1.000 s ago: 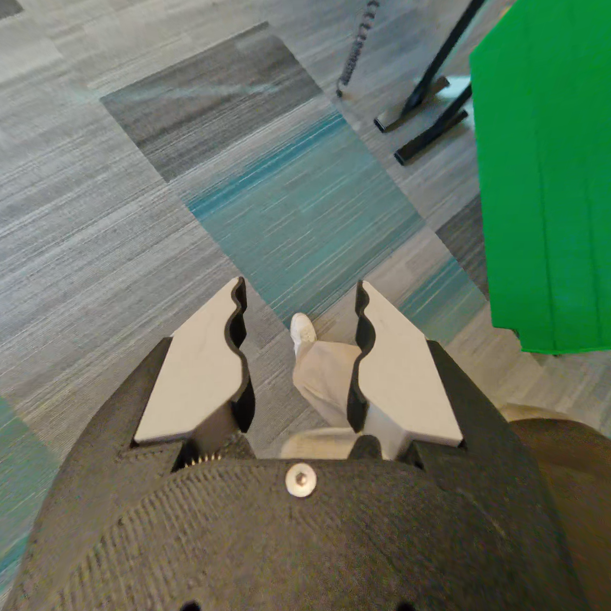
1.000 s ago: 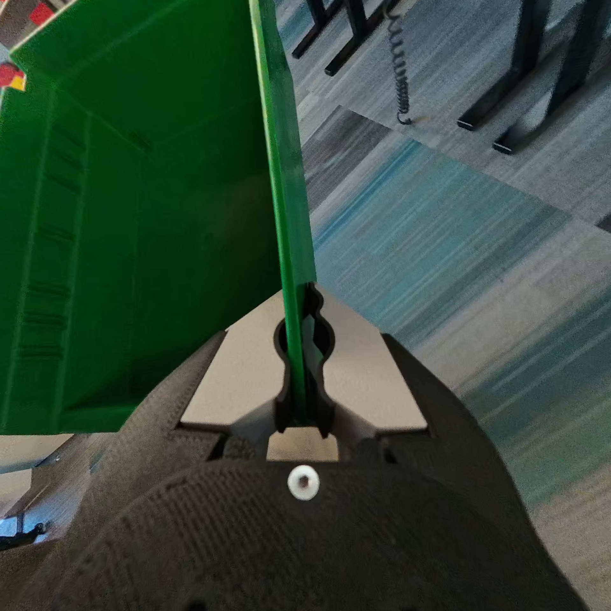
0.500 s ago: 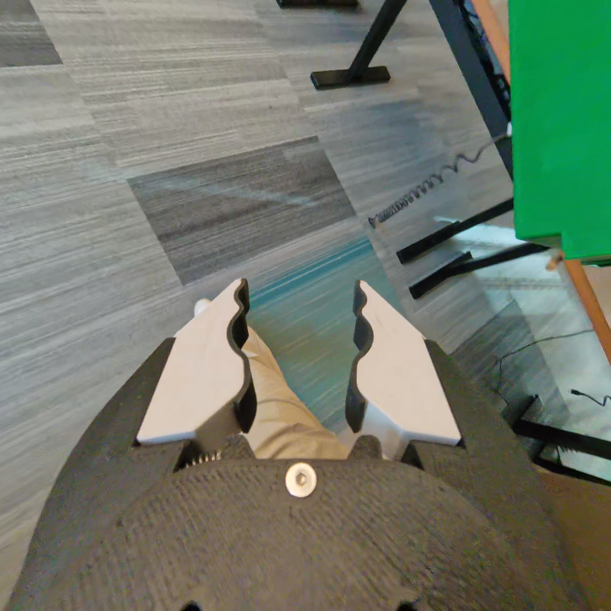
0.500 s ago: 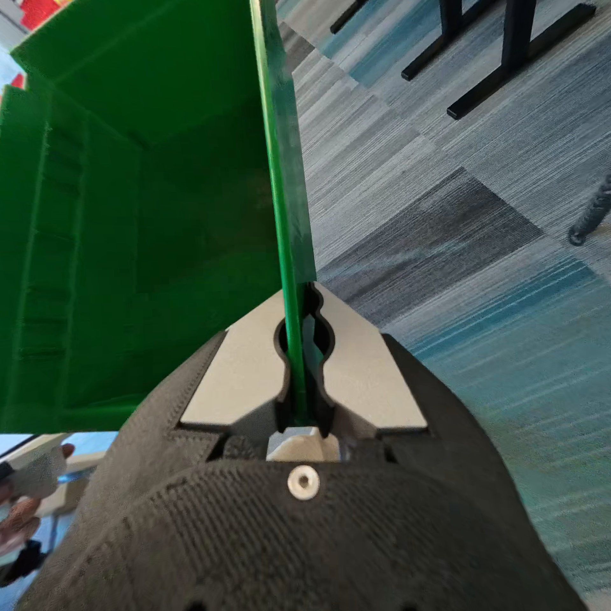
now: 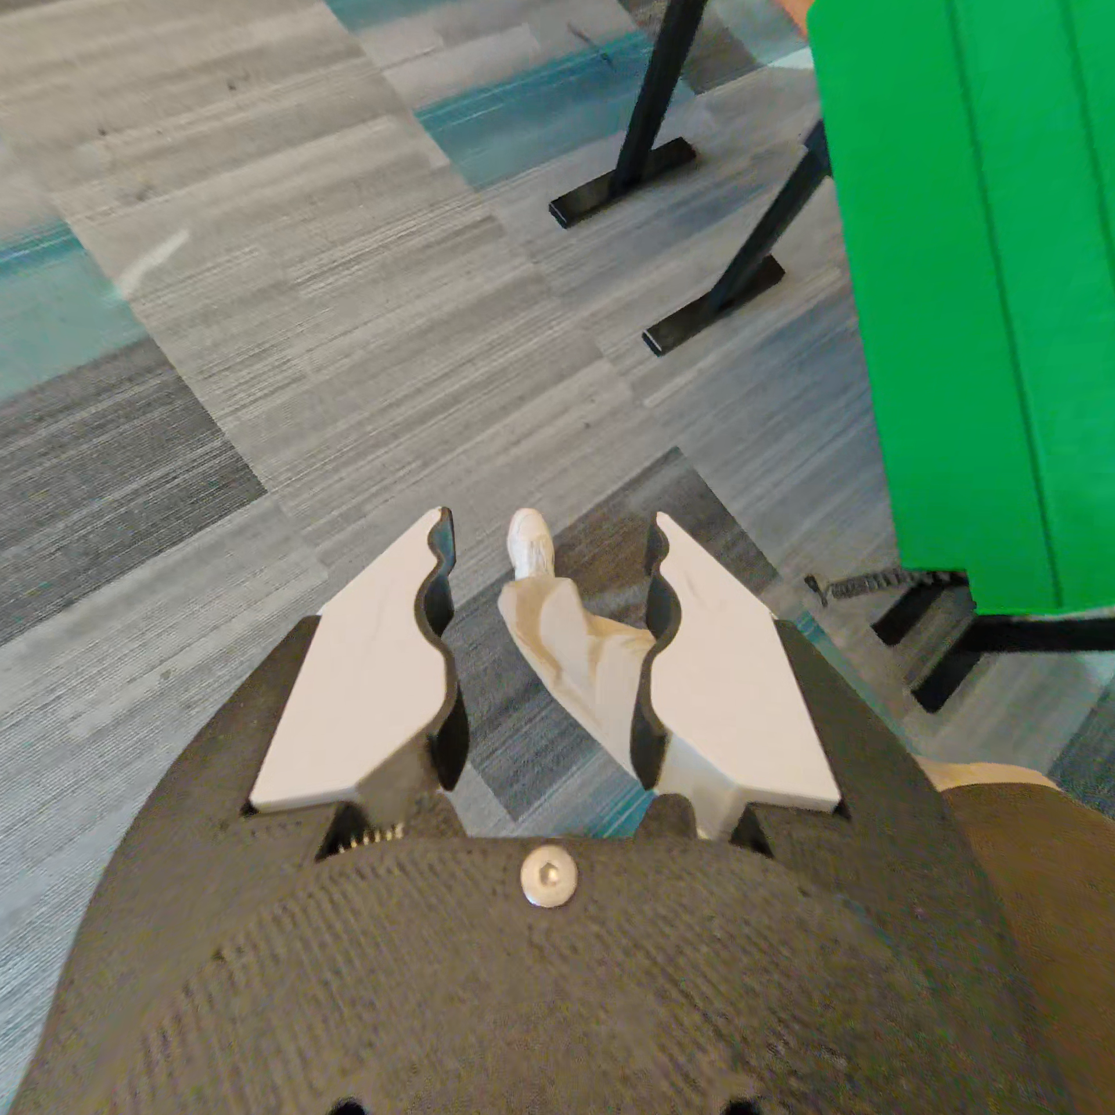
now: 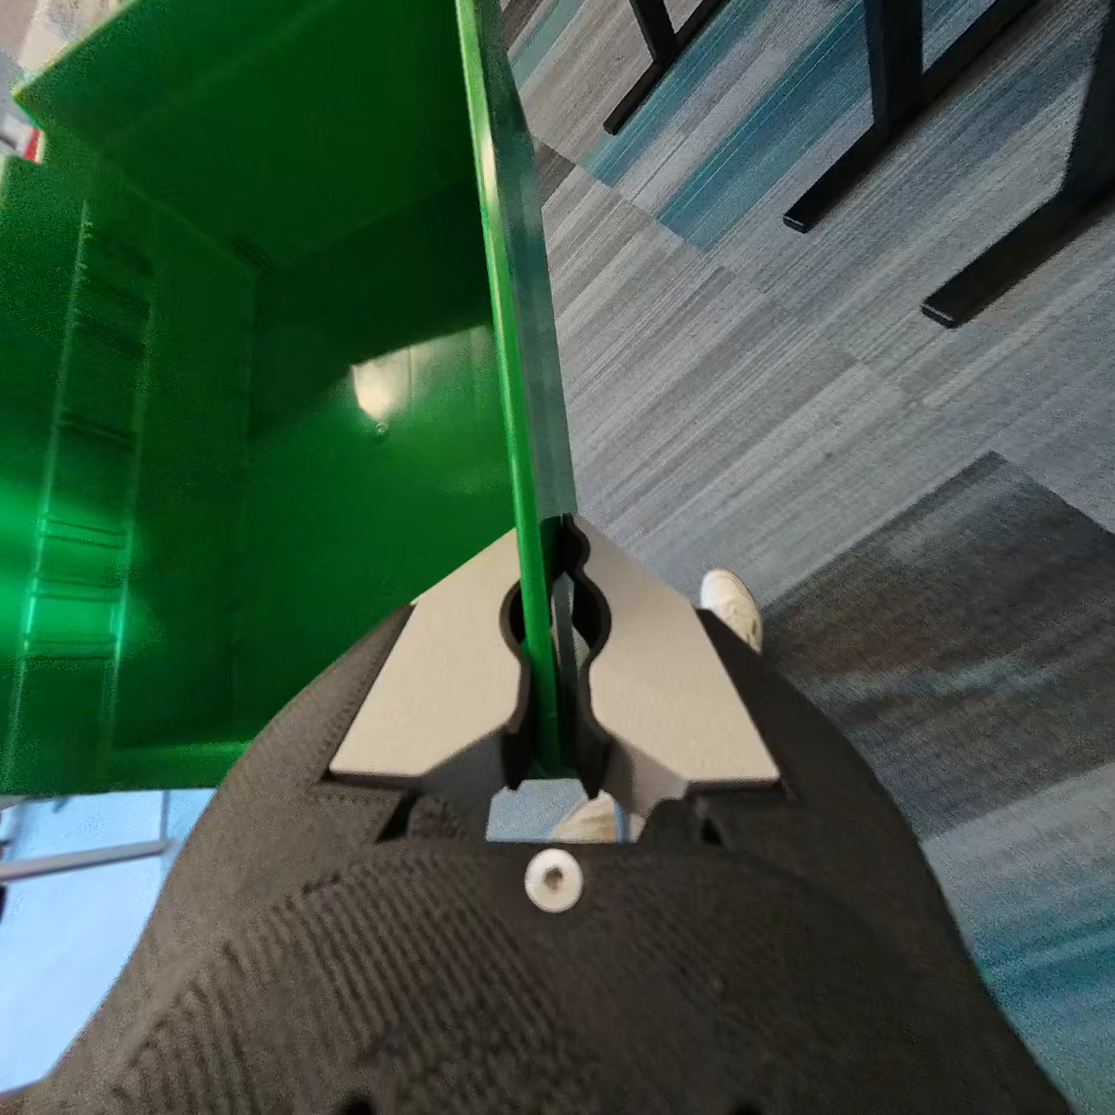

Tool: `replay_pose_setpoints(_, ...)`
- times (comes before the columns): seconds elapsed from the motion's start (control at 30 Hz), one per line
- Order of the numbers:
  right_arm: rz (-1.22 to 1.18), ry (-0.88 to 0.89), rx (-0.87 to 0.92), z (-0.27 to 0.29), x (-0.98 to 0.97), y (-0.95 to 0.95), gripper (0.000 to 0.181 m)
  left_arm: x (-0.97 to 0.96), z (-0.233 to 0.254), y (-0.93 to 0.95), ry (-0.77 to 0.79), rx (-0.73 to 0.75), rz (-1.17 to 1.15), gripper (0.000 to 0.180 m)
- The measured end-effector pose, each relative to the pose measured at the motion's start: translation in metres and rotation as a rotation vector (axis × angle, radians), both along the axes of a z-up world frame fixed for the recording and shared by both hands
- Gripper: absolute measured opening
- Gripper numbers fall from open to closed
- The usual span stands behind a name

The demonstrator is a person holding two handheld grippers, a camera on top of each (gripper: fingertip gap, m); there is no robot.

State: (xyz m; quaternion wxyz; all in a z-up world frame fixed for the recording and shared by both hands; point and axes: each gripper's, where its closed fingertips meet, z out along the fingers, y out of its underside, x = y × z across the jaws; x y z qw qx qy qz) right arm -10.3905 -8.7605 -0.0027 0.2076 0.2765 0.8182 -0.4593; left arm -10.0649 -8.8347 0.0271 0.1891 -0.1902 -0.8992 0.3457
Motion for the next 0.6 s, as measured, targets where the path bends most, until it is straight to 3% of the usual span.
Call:
replay_pose_setpoints(0.13,0.036,-0.016,-0.031,-0.004,-0.026,-0.161,0.003,-0.023,-0.017,-0.151,0.006,0.116,0.096,0.049)
replay_pose_setpoints(0.17,0.060,0.004,-0.055,0.007,-0.032,-0.206,0.003,-0.032,-0.005,-0.189,0.046,0.112,0.115,0.033)
replay_pose_setpoints(0.2,0.092,0.021,-0.082,0.022,-0.037,-0.253,0.003,-0.042,0.017,-0.227,0.112,0.081,0.120,0.029)
replay_pose_setpoints(0.27,0.171,0.035,-0.133,0.060,-0.042,-0.344,0.002,-0.051,0.060,-0.306,0.208,0.006,0.152,0.030)
replay_pose_setpoints(0.37,0.271,0.081,-0.211,0.107,-0.043,-0.486,0.002,-0.054,0.088,-0.414,0.223,-0.030,0.155,0.037)
replay_pose_setpoints(0.5,0.358,0.111,-0.267,0.119,-0.032,-0.672,0.003,-0.043,0.062,-0.568,0.204,-0.056,0.190,0.038)
replay_pose_setpoints(0.6,0.360,0.111,-0.239,0.107,-0.013,-0.795,0.002,-0.047,0.031,-0.671,0.323,0.017,0.196,0.042)
